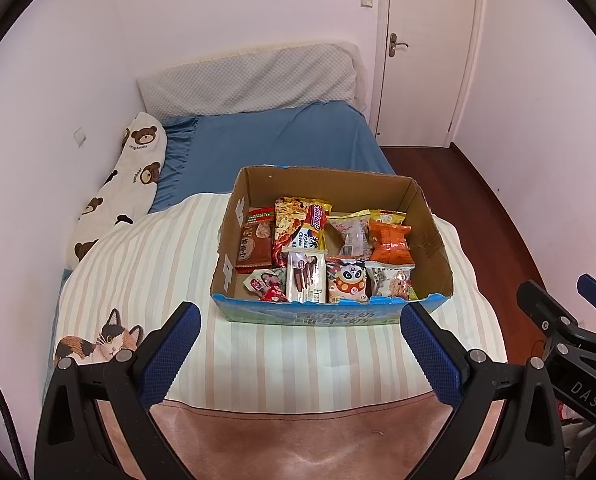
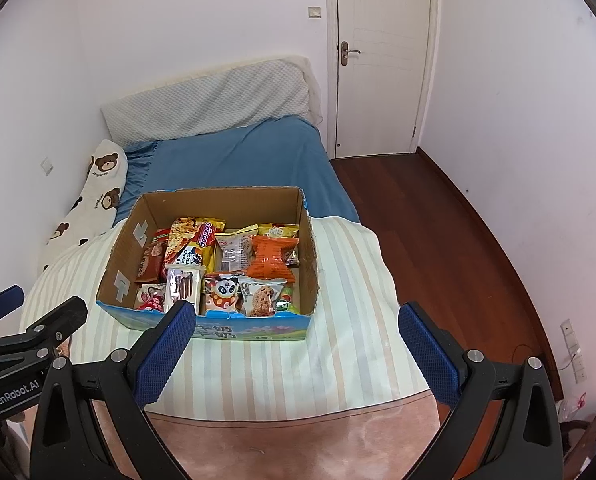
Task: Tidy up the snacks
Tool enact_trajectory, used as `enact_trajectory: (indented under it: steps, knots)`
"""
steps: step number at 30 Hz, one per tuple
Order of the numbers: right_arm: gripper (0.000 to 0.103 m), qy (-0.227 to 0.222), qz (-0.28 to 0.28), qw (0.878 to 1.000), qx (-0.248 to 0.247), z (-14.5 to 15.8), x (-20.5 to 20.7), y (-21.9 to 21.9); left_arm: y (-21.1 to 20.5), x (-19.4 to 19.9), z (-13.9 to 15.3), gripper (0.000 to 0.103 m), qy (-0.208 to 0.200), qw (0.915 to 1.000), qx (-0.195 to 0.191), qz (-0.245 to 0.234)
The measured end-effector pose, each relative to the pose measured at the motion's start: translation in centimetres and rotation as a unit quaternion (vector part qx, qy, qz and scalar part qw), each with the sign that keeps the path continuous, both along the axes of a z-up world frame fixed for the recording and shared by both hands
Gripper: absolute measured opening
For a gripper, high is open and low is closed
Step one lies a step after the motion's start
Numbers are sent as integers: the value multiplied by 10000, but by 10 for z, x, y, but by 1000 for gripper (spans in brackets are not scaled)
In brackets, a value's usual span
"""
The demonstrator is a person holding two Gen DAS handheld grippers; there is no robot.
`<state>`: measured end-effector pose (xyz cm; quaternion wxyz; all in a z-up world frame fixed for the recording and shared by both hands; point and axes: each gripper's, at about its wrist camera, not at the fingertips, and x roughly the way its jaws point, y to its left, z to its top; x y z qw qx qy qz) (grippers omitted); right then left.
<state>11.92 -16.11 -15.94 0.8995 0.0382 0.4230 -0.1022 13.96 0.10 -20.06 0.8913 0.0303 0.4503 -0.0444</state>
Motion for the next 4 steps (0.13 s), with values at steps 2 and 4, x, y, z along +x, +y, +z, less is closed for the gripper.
enact_trajectory:
  steps: [2,4]
  knots:
    - [103,-5,0,10000,-10,0,0,0,0,-1,0,103,-47,10000,-4,2]
    - [103,-8,3,10000,-9,0,1,0,1,-1,1,103,-38,10000,-14,7]
